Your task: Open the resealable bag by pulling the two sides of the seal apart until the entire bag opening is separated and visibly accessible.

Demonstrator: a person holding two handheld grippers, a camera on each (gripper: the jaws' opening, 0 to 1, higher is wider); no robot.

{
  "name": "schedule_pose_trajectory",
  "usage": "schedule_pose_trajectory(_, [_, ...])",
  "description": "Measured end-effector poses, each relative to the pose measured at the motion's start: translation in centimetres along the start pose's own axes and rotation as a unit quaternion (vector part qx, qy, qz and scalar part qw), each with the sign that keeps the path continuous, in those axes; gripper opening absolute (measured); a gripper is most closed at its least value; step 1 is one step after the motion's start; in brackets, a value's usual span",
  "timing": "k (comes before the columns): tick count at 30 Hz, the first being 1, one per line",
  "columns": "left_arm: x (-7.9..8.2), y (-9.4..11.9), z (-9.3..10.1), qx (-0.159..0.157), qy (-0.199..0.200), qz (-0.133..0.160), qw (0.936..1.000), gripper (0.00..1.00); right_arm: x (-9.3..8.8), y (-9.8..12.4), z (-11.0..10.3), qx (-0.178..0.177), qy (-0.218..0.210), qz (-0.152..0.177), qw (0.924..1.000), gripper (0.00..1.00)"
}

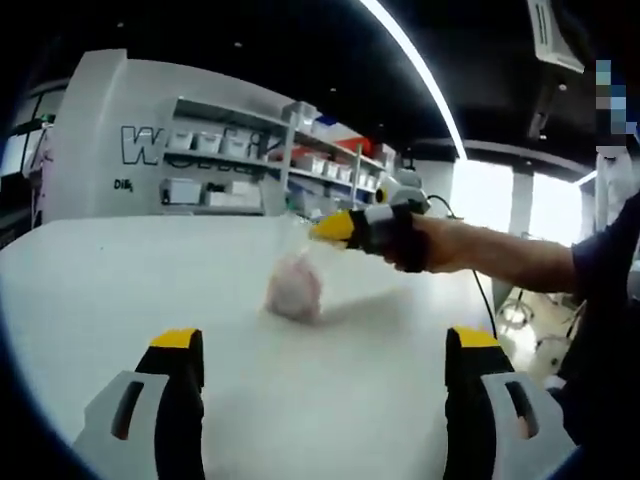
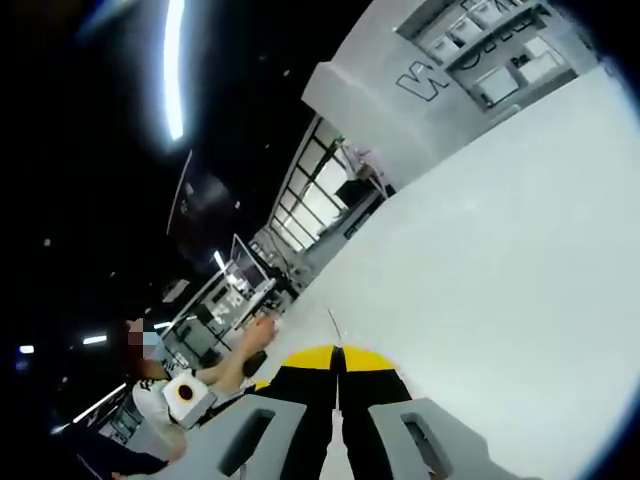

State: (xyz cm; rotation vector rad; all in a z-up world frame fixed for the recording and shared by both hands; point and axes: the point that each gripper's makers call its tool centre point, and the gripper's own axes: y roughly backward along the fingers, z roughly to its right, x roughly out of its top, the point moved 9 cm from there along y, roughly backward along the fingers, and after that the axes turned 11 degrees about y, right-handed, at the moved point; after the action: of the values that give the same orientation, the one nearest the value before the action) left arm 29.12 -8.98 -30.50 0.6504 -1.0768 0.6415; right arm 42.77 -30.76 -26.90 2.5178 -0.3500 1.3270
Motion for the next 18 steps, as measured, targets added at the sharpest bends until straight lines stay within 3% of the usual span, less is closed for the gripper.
schedule_pose_trajectory(18, [-0.1, 0.2, -0.4, 0.003, 0.003, 0.001, 1.0000, 1.00, 2.3, -0.9, 2.0, -0.009, -0.011, 0.022, 0.9997, 0.00])
